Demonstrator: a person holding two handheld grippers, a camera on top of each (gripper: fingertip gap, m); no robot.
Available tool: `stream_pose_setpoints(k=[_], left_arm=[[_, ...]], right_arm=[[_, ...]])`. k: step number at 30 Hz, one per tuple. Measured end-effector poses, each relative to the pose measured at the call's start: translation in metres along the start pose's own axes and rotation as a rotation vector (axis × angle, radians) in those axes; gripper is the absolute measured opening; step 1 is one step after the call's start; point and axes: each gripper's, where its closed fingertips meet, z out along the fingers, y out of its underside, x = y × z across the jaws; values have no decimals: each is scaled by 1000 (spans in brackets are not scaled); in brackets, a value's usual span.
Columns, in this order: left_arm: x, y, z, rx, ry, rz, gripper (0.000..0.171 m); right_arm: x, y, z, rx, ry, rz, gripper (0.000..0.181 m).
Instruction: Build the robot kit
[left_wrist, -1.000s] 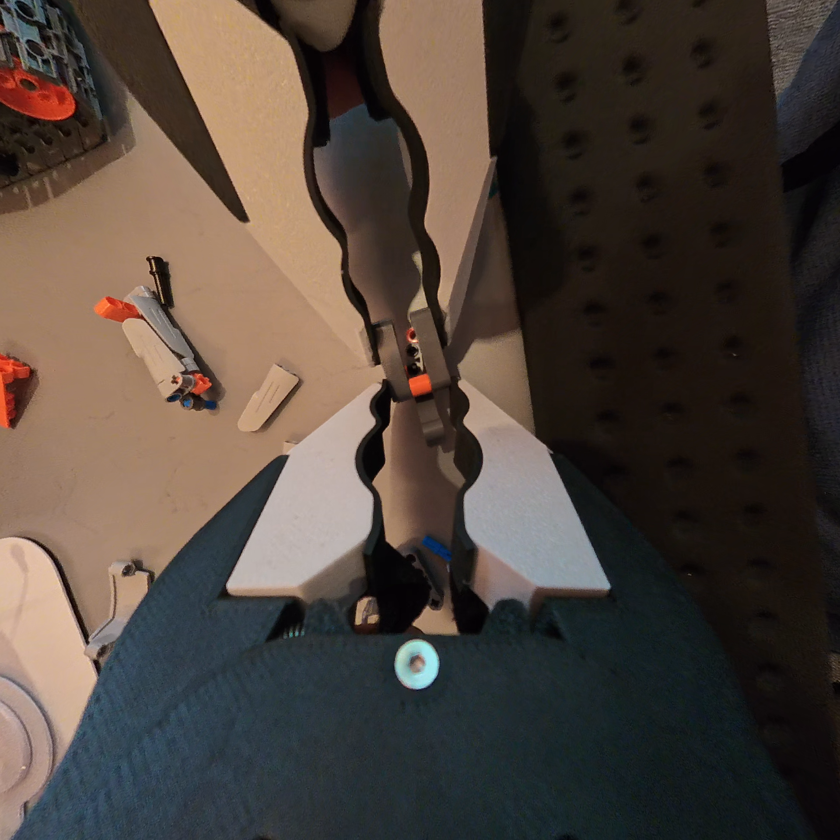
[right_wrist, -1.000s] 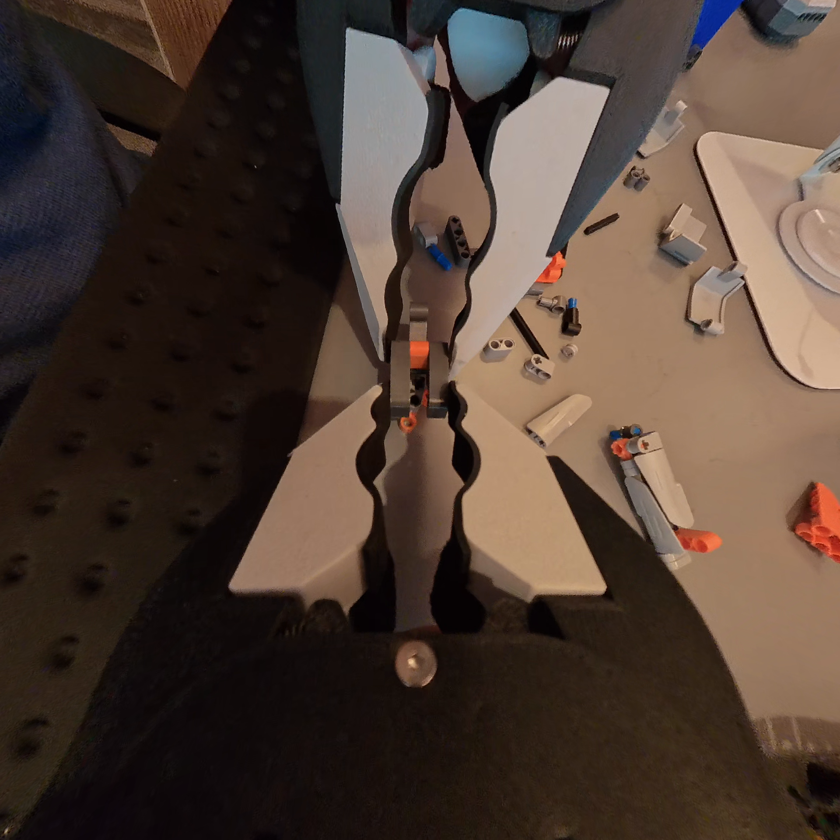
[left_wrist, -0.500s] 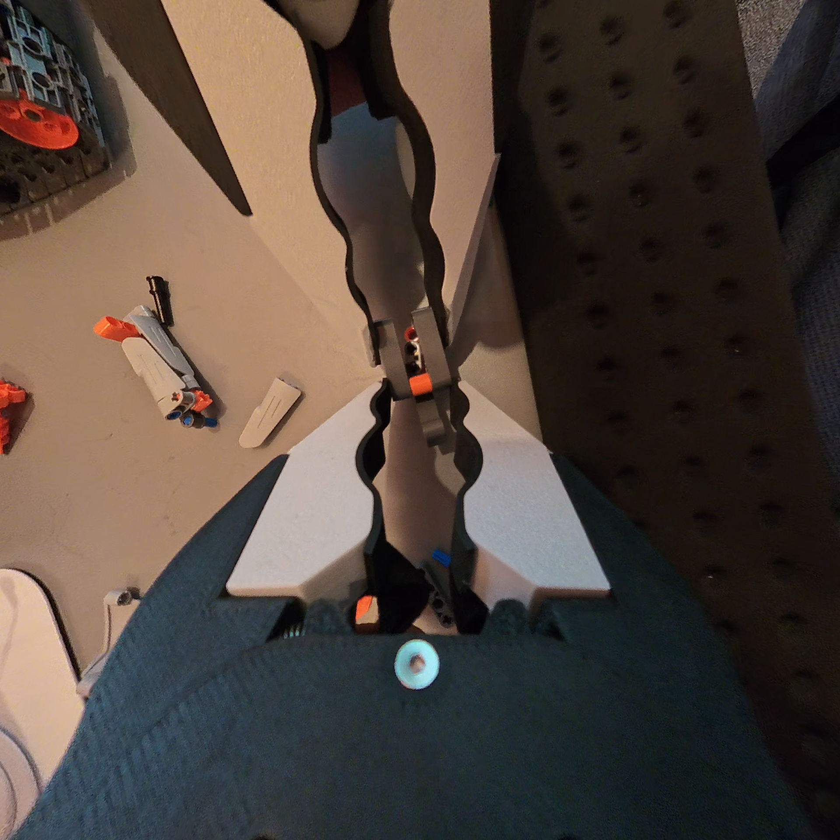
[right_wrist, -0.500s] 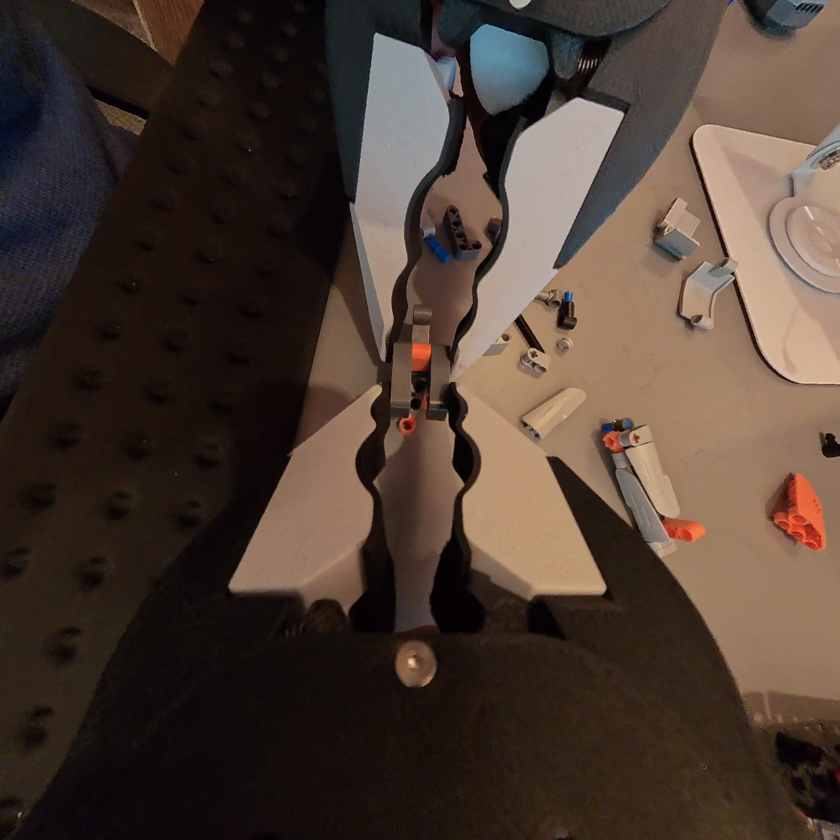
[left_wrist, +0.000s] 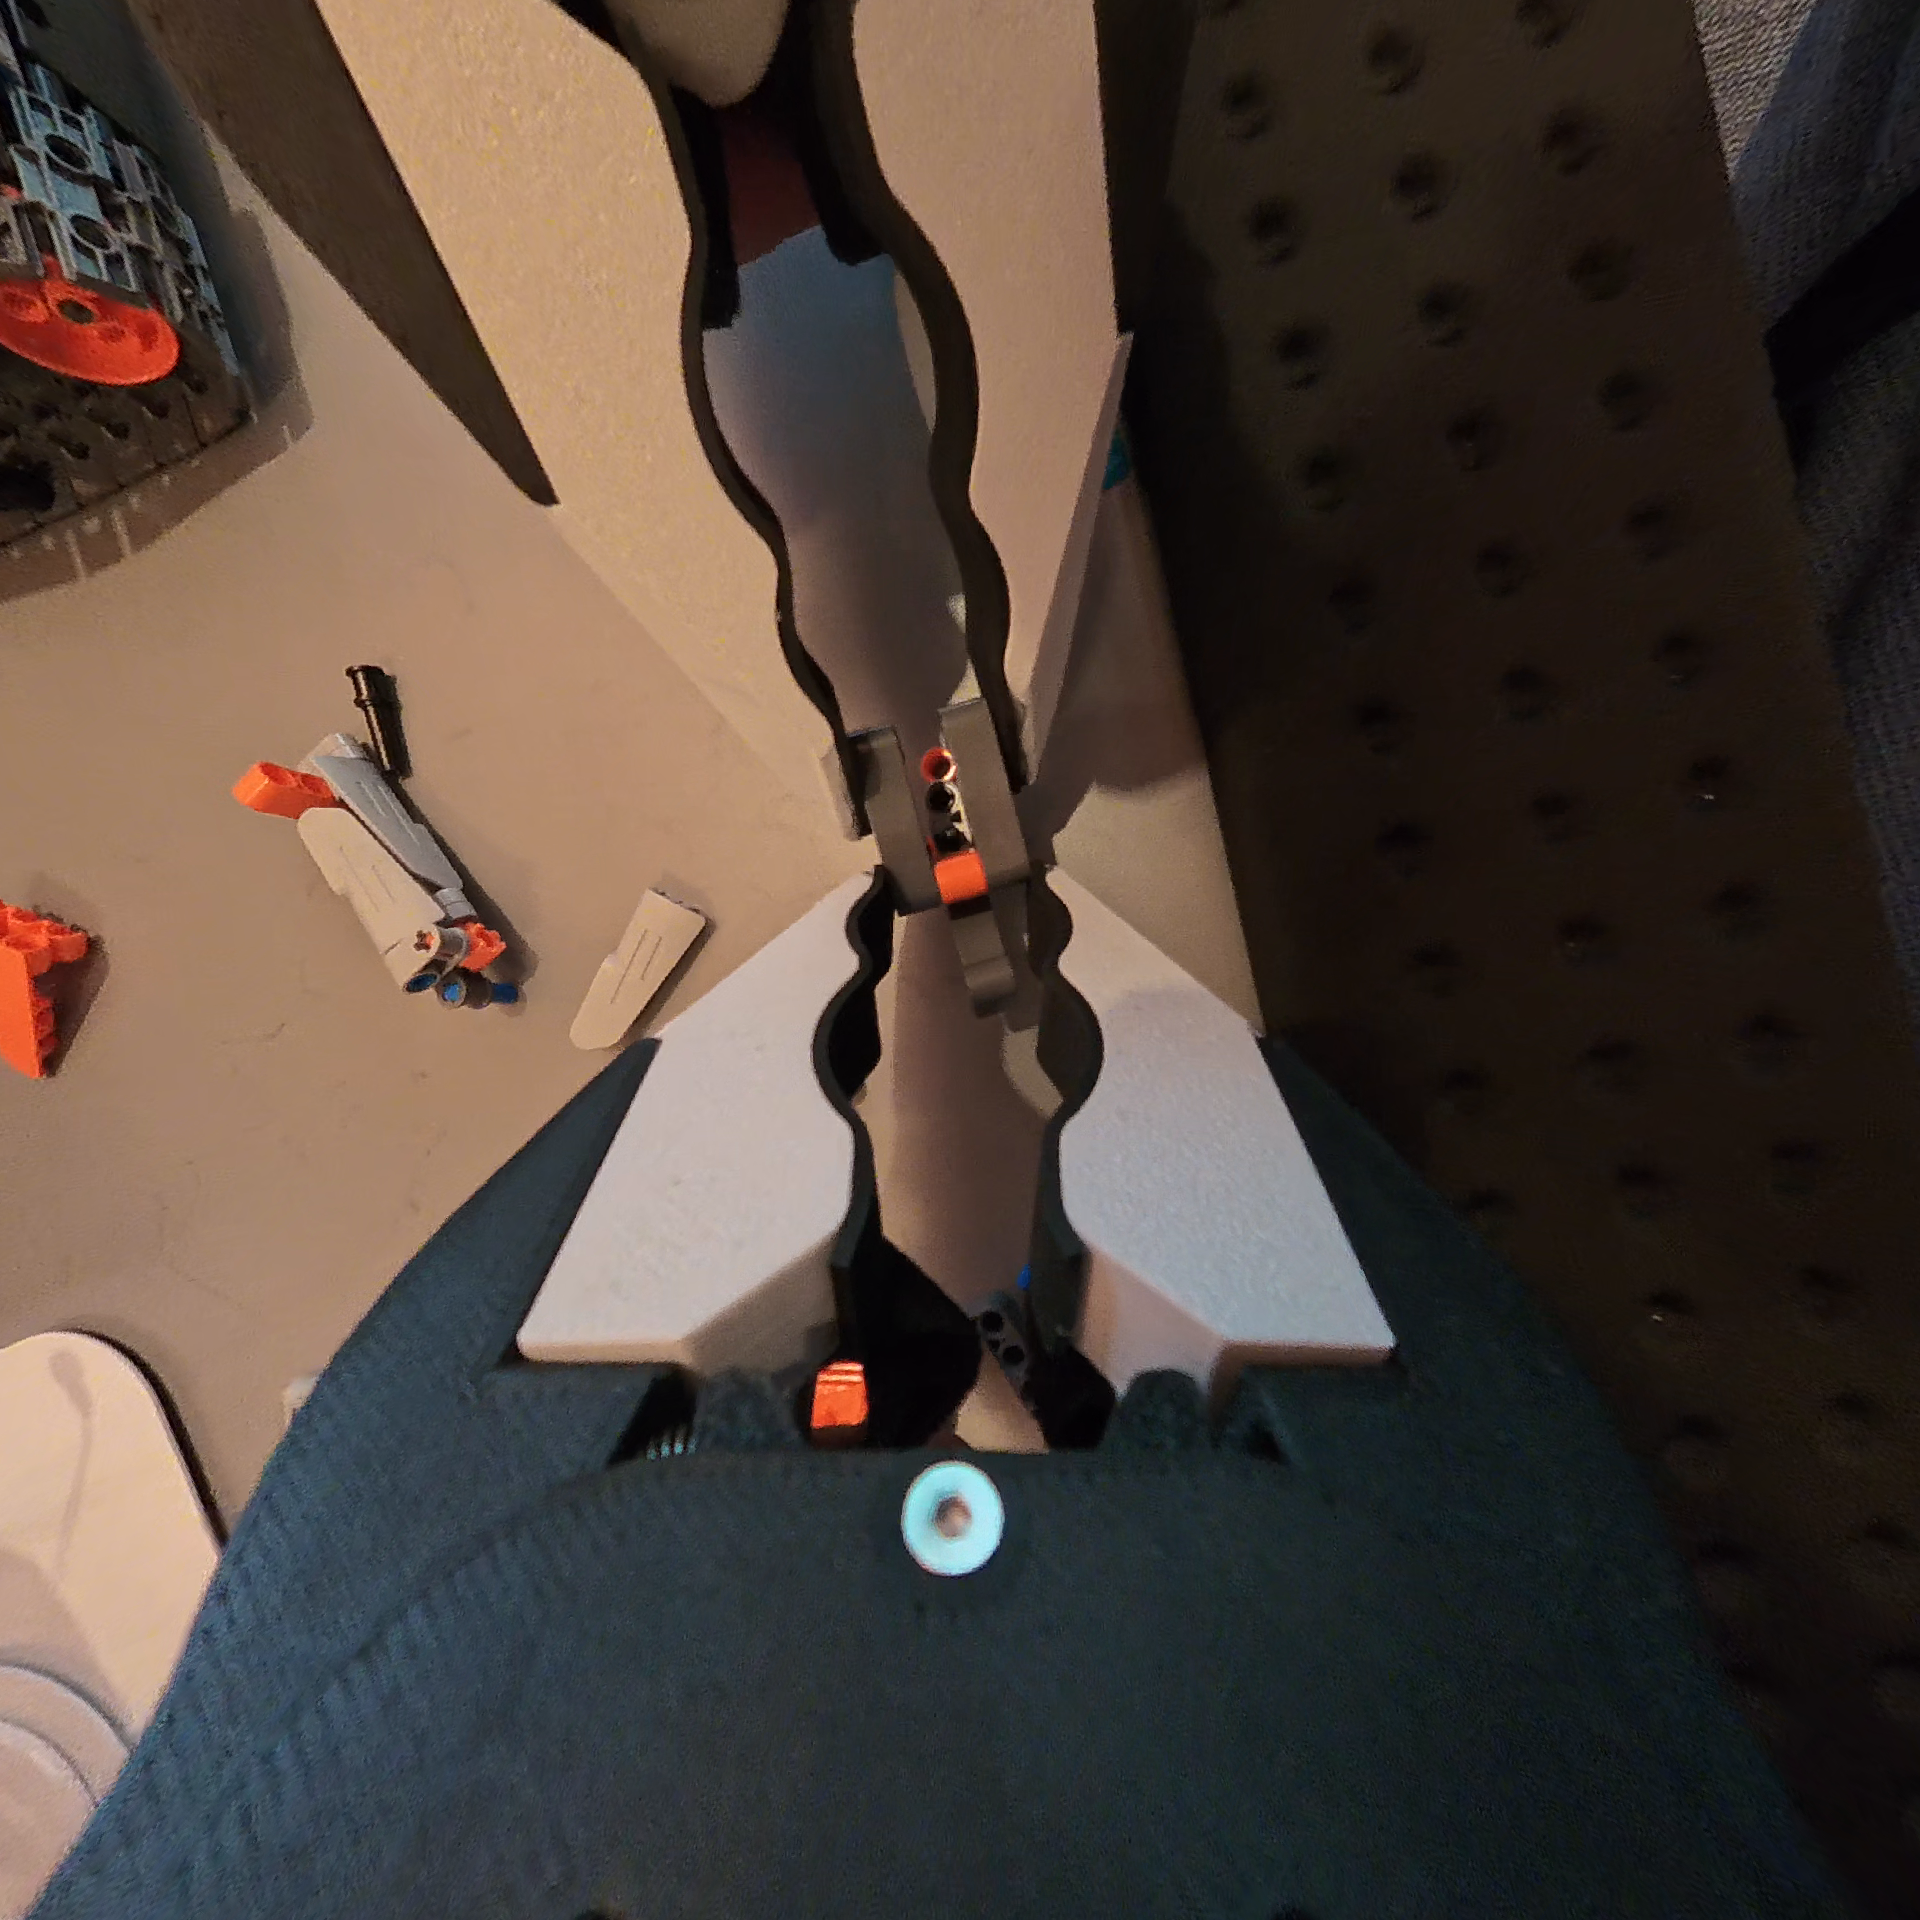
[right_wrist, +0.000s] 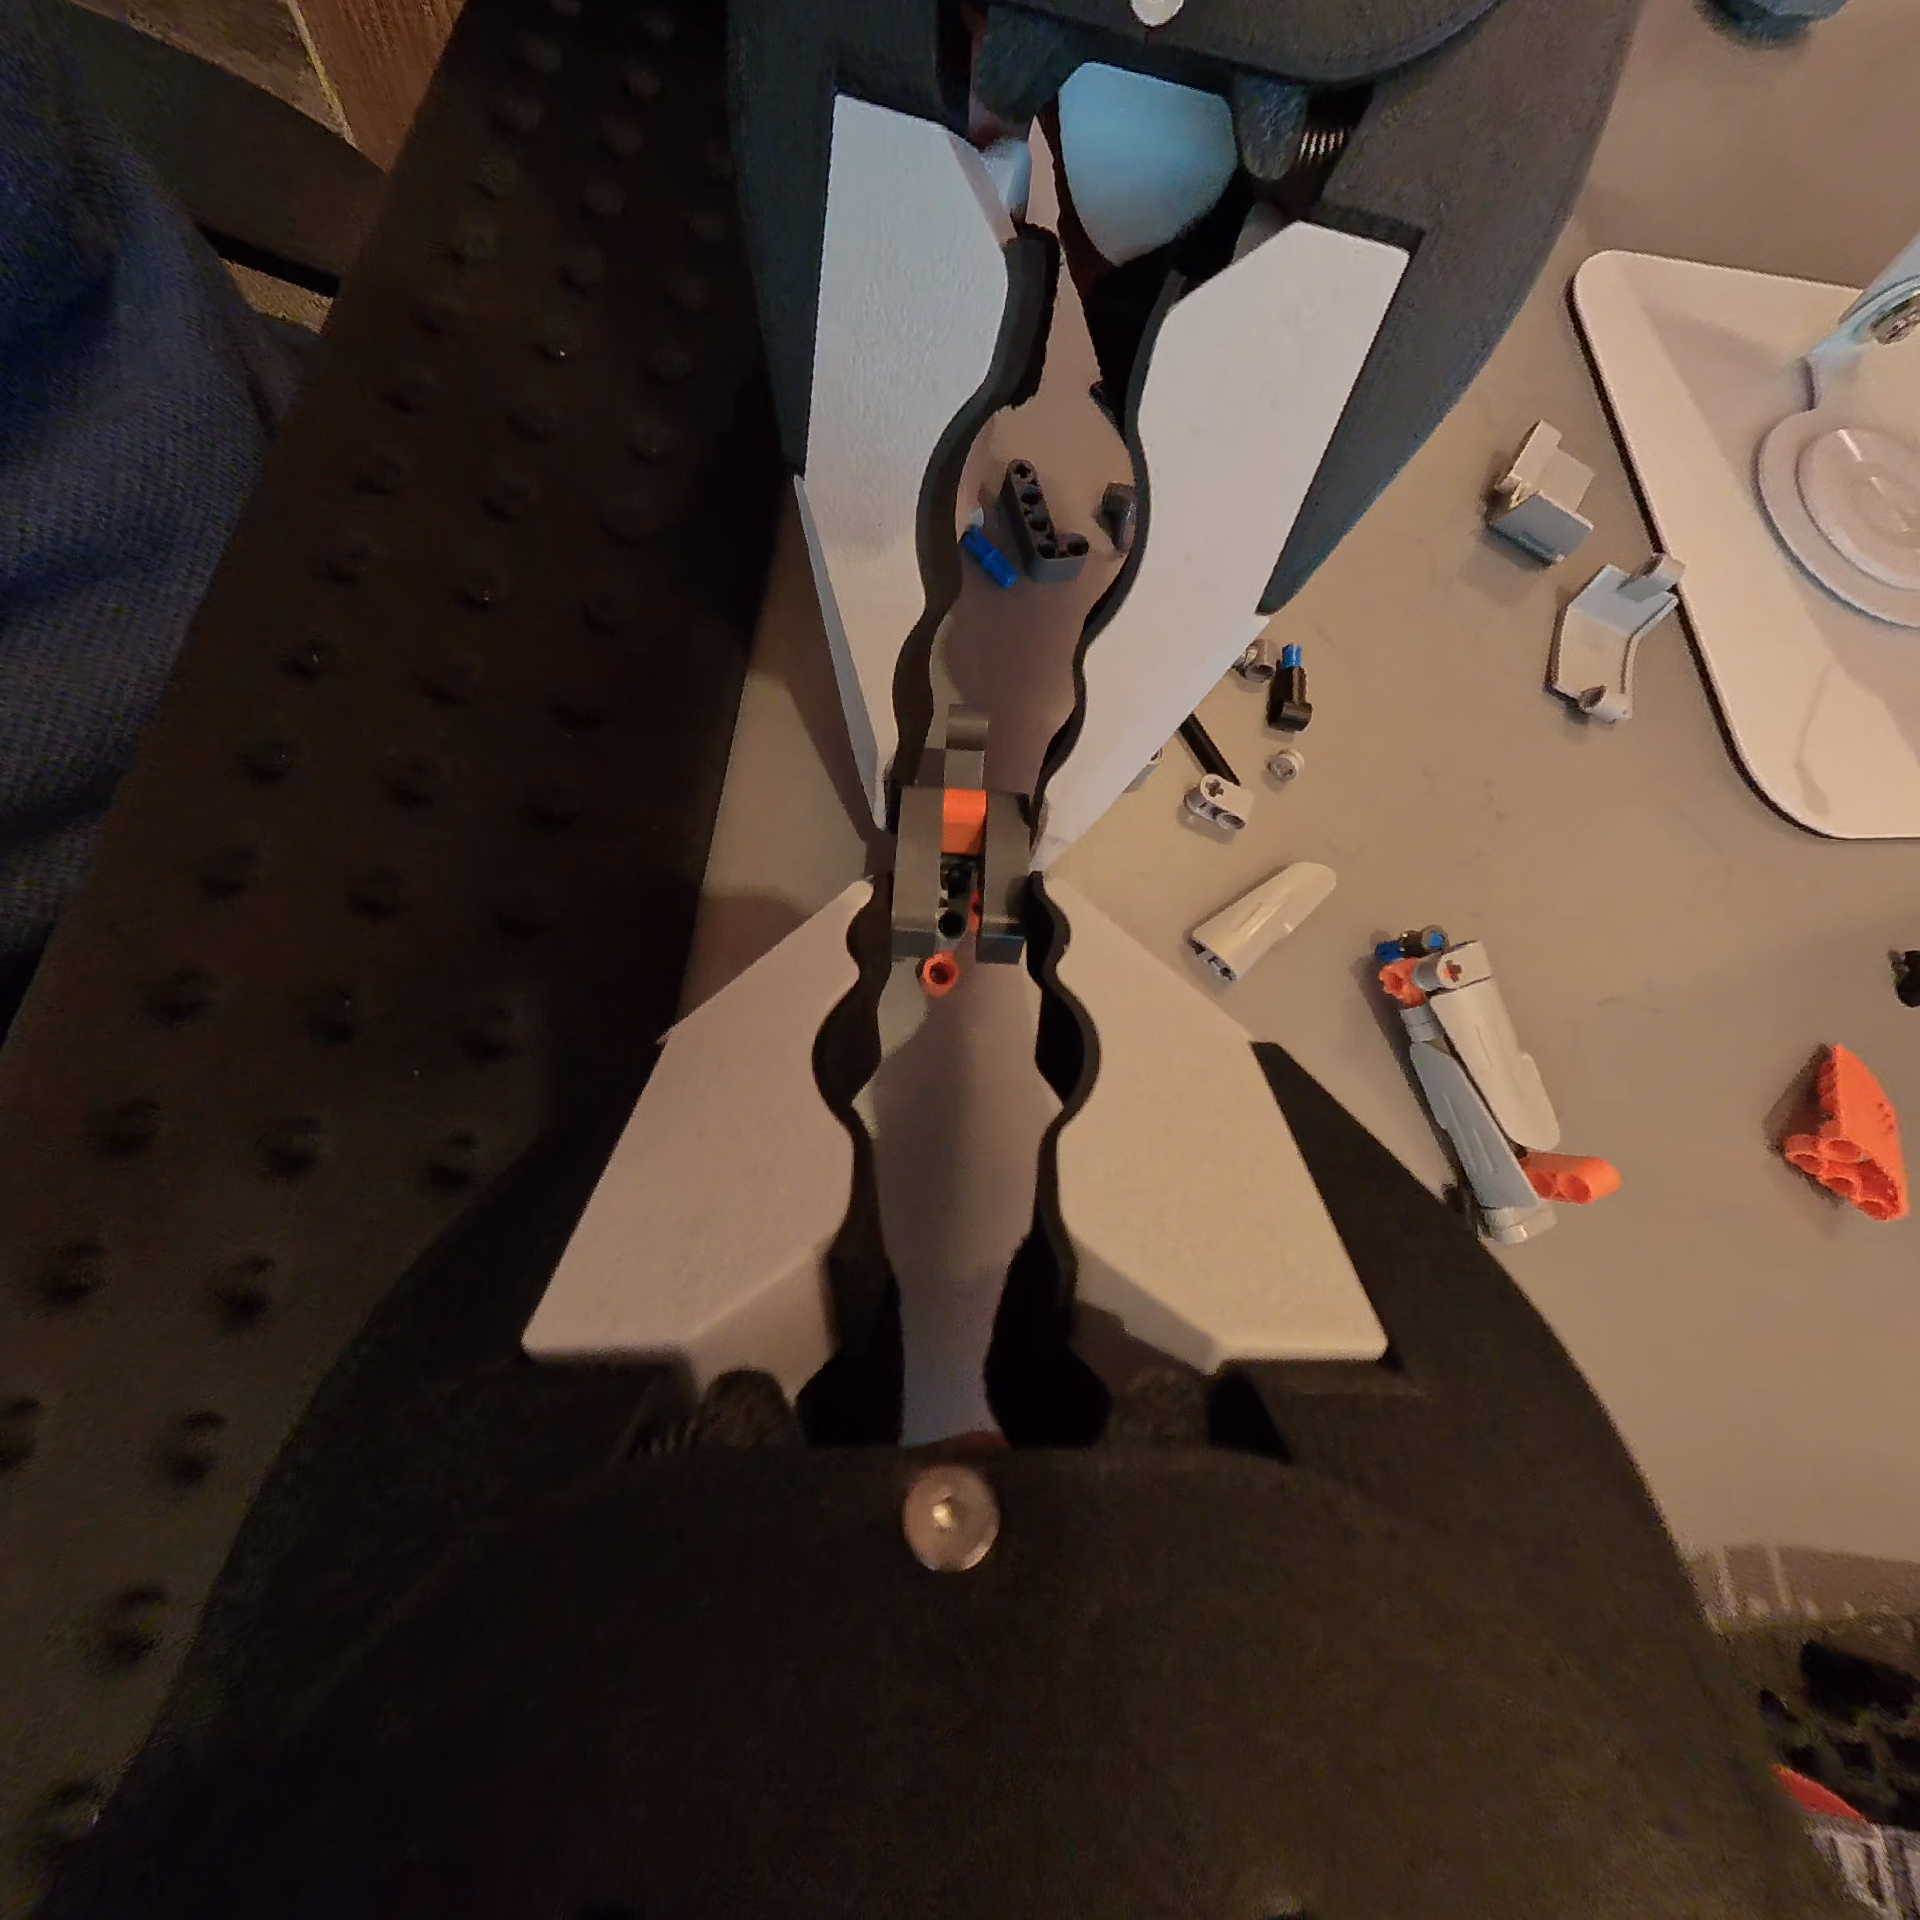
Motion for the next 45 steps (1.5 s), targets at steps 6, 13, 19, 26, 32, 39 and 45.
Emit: stream_pose_setpoints(k=[6,13,19,26,32,39,45], left_arm=[[1,0,1,-7,16,-16,23],[1,-2,2,14,40,-32,24],[-1,-2,4,45,42,-12,24],[-2,3,11,19,31,5,24],[-1,1,11,24,28,14,24],[-3,0,10,23,-2,46,24],[-3,5,11,-24,-2,51,24]], right_arm=[[-1,3,1,3,-19,22,22],[-1,5,1,-12,-17,20,22],[0,3,0,-20,-3,6,24],[0,30,-6,-123,-39,111,40],[-9,34,-4,-138,-61,103,20],[-8,33,-2,-127,-49,39,5],[-8,32,-1,-116,-58,22,5]])
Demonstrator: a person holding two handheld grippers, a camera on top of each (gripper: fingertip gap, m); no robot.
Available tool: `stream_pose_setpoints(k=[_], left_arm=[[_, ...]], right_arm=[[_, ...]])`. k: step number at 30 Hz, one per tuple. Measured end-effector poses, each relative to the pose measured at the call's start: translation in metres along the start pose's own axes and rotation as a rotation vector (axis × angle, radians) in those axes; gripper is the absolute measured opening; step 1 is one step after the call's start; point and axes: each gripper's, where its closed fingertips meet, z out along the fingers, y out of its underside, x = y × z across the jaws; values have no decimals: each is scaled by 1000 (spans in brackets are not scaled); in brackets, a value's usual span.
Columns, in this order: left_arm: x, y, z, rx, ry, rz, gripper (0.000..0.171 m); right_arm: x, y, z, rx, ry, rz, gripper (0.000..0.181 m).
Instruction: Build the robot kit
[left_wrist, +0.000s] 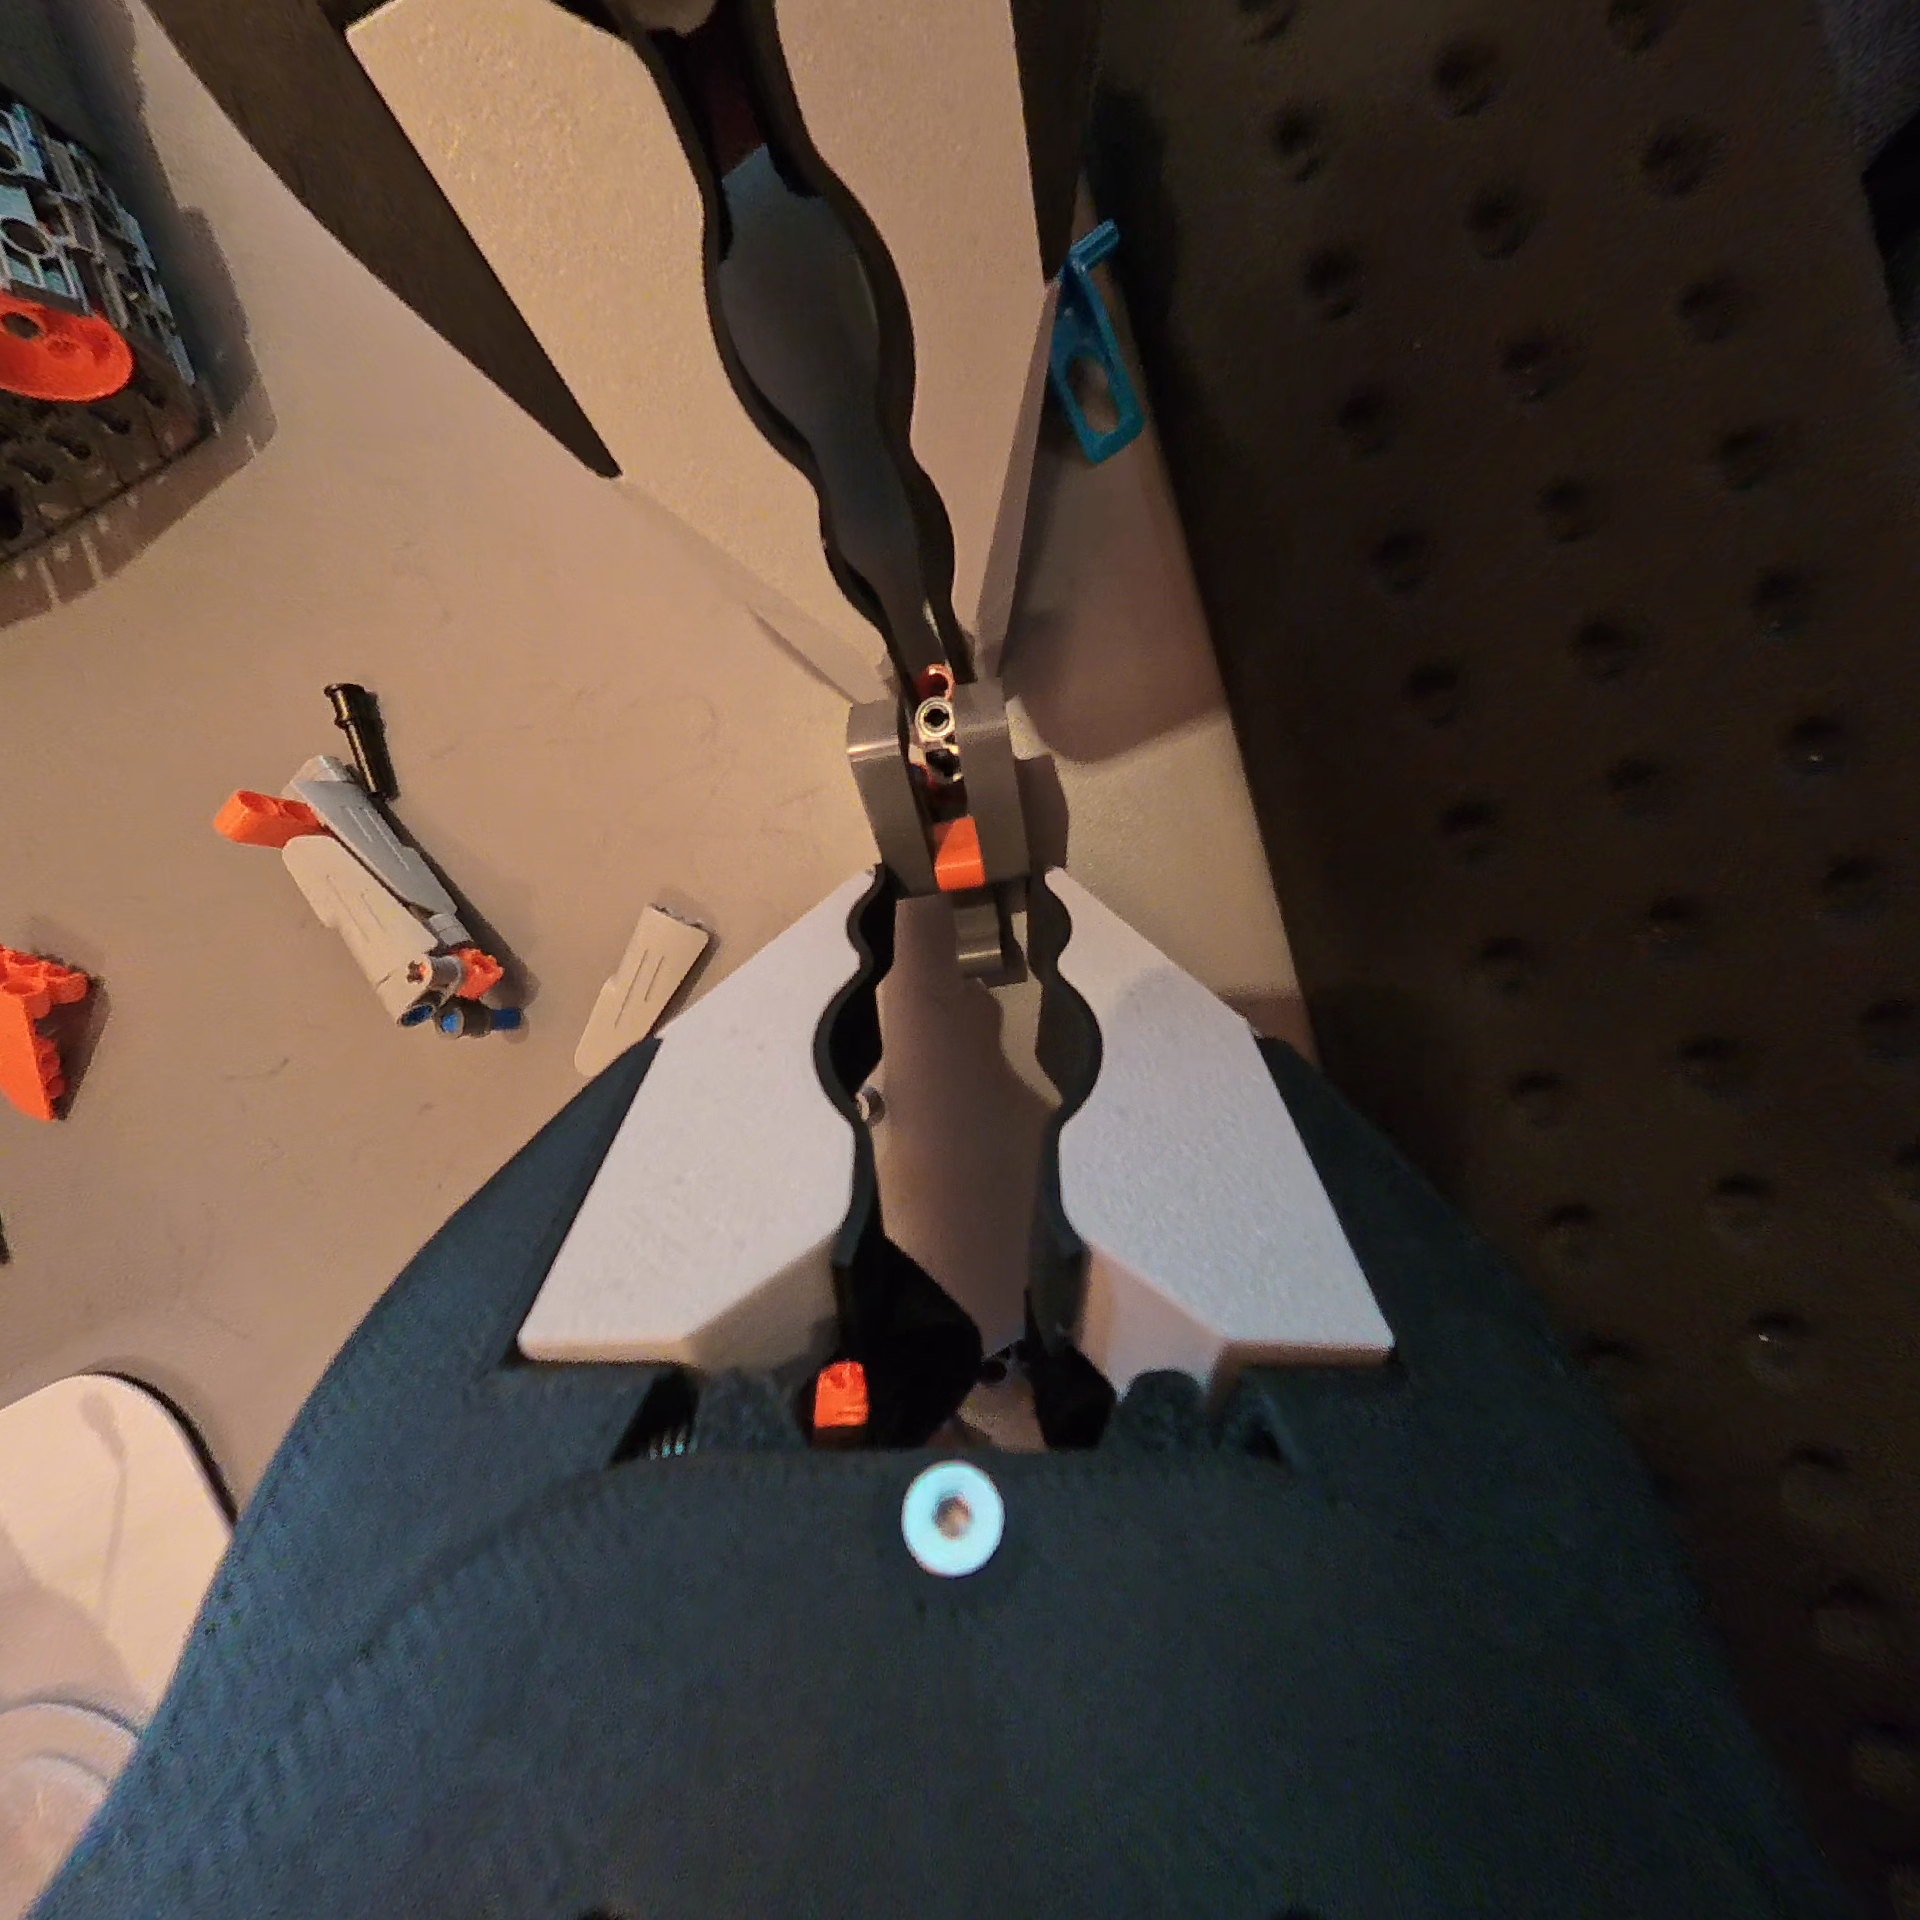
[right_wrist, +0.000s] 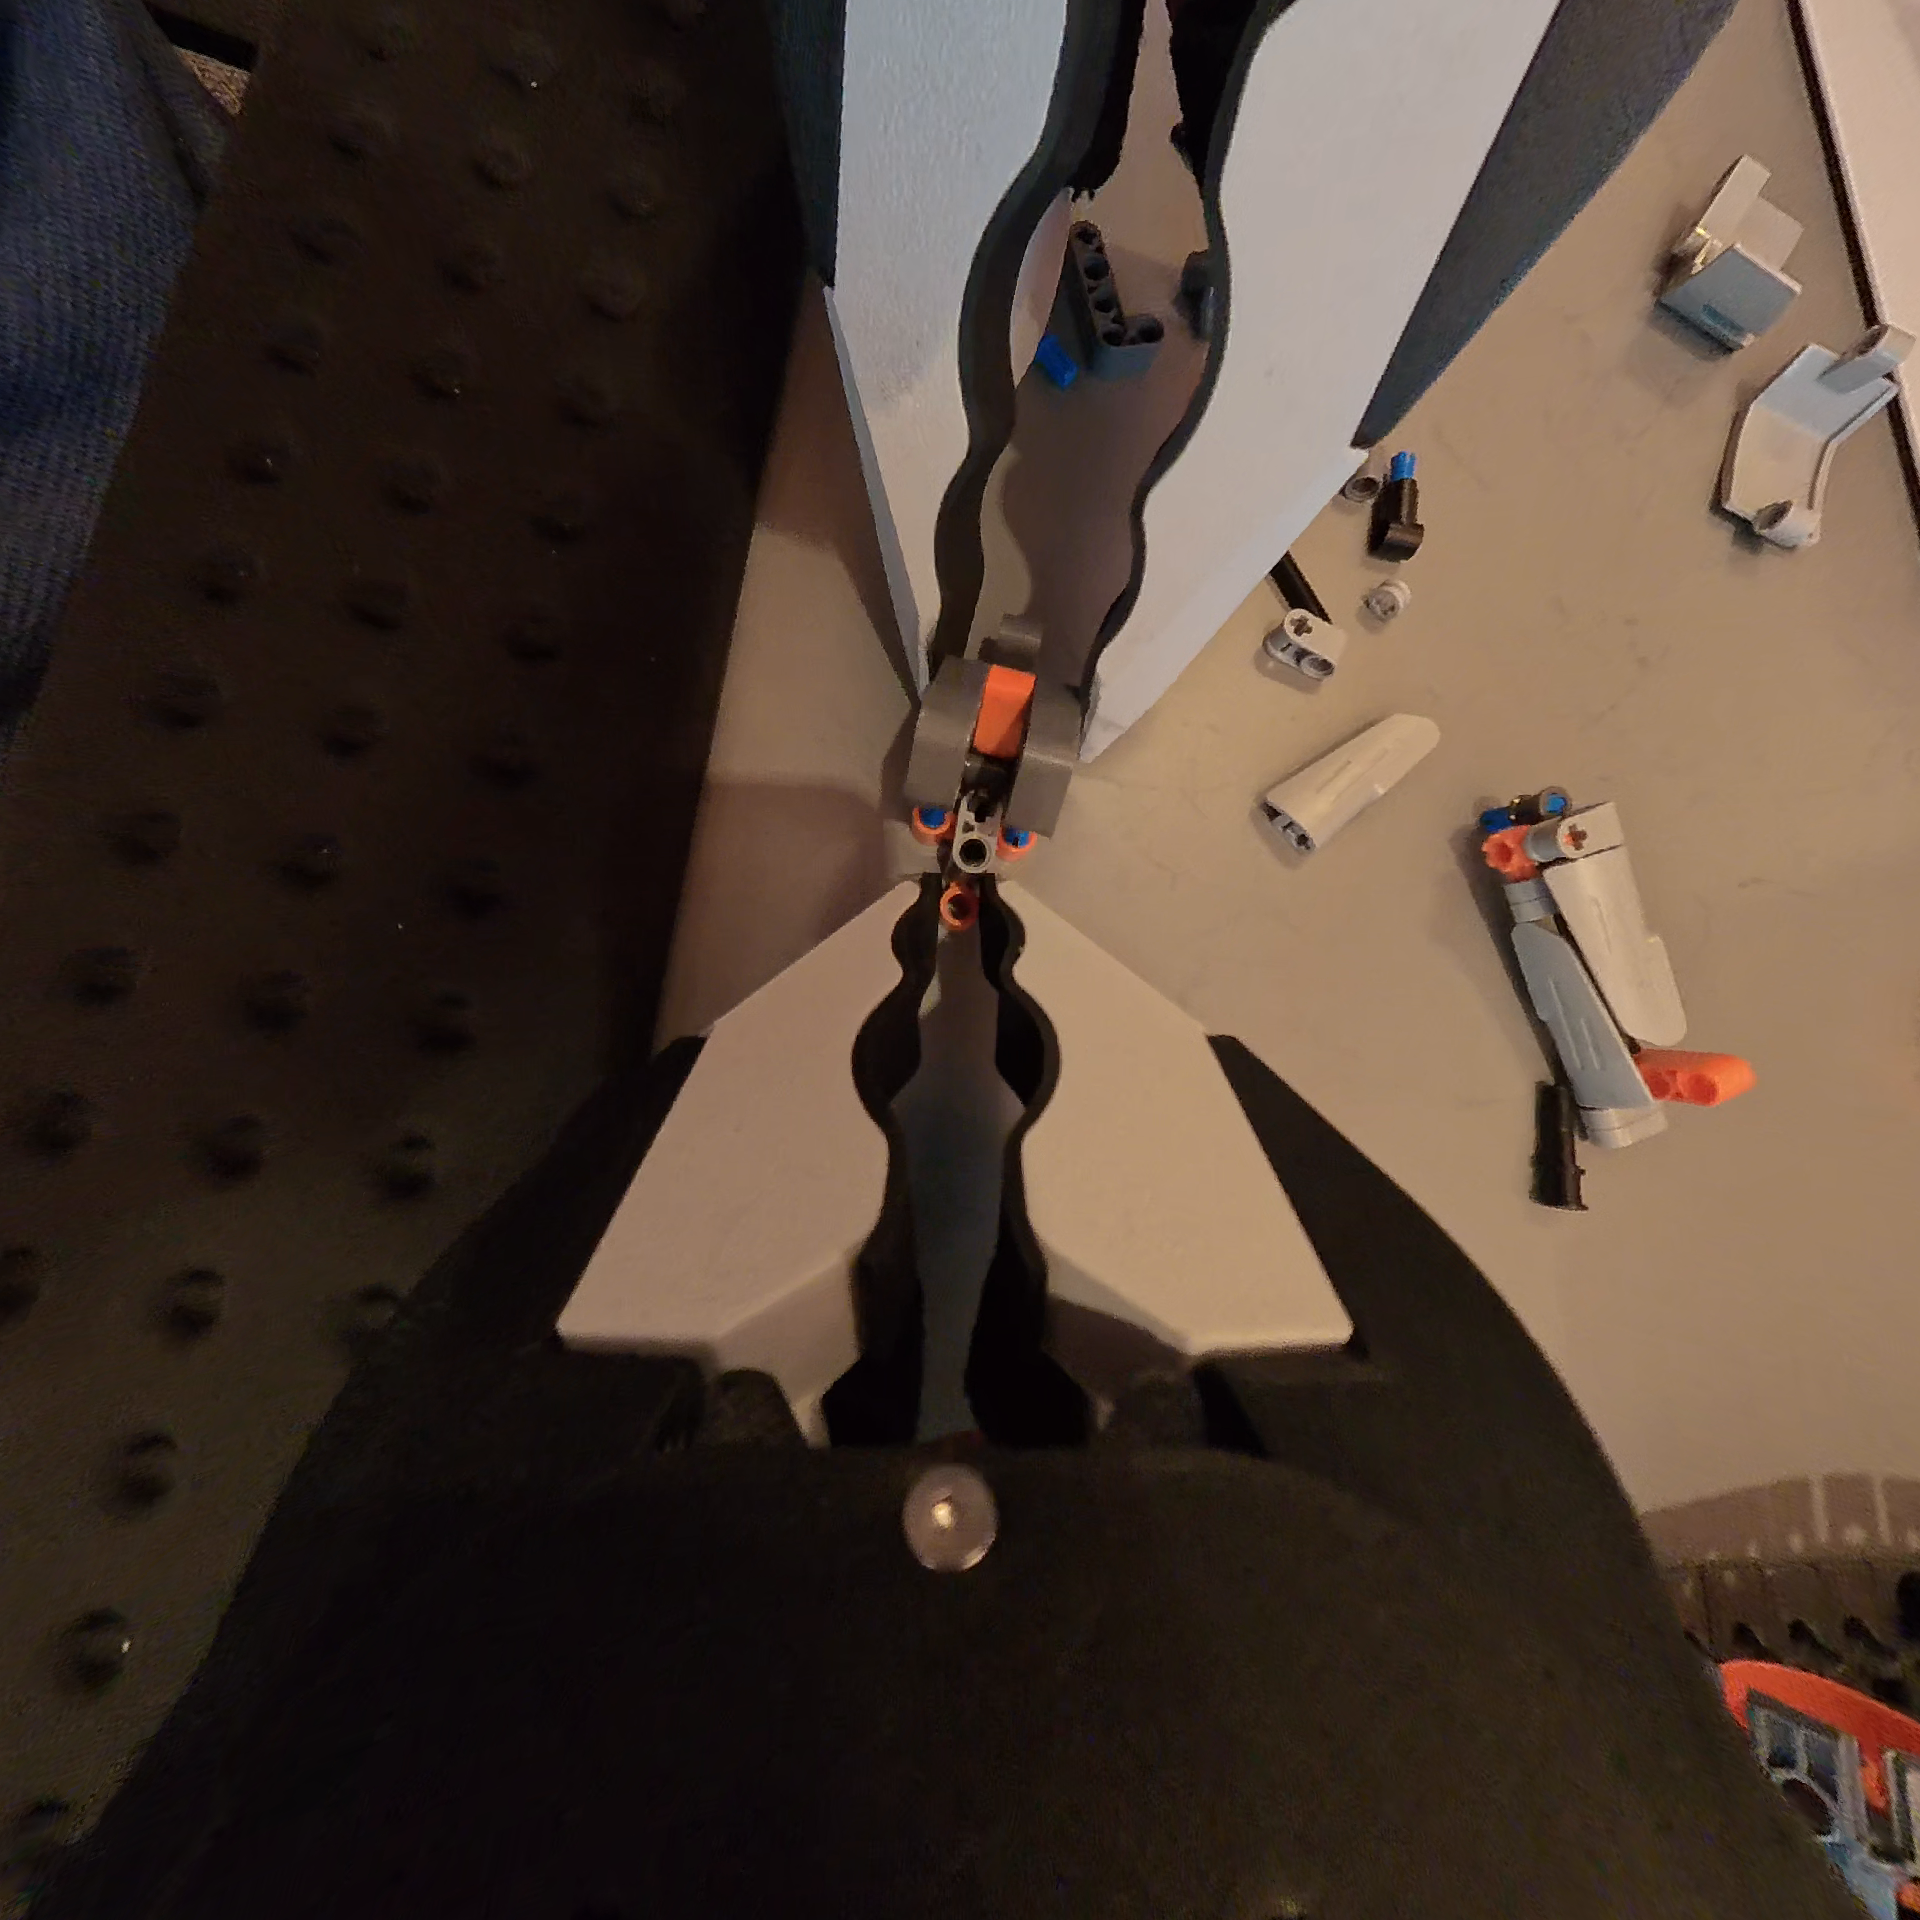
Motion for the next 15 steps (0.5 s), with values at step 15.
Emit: stream_pose_setpoints(k=[15], left_arm=[[0,1,-1,-107,10,-27,23]], right_arm=[[0,0,0,3,18,-9,6]])
